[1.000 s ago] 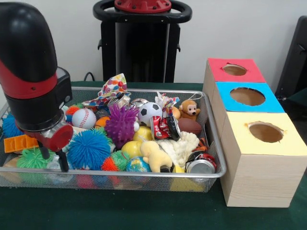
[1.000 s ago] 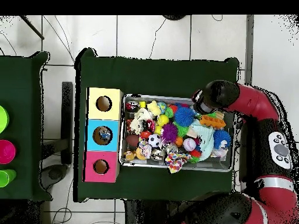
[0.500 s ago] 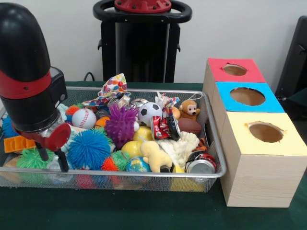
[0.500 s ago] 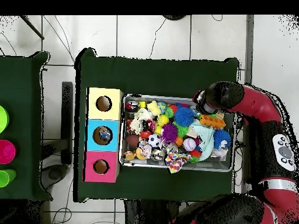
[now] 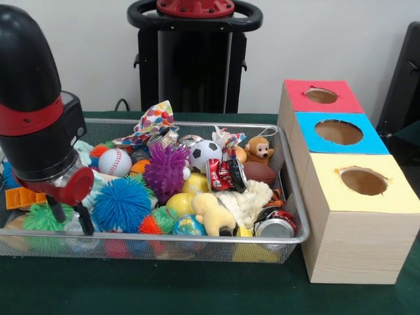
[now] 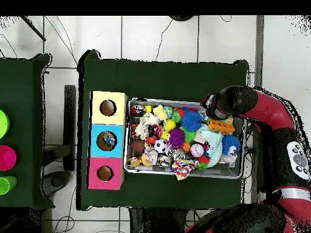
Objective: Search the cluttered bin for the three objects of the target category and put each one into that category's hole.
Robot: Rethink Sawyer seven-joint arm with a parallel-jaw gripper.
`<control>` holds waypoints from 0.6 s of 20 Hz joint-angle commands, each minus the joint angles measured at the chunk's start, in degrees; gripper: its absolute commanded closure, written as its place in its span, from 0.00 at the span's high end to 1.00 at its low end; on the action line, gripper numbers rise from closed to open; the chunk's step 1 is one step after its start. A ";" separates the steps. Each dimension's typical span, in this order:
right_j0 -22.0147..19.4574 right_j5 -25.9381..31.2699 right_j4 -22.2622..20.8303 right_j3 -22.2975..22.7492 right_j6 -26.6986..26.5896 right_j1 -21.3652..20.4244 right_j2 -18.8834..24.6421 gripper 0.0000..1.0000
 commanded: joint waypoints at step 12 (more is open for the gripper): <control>0.08 5.42 -1.21 3.88 -21.67 5.20 6.80 1.00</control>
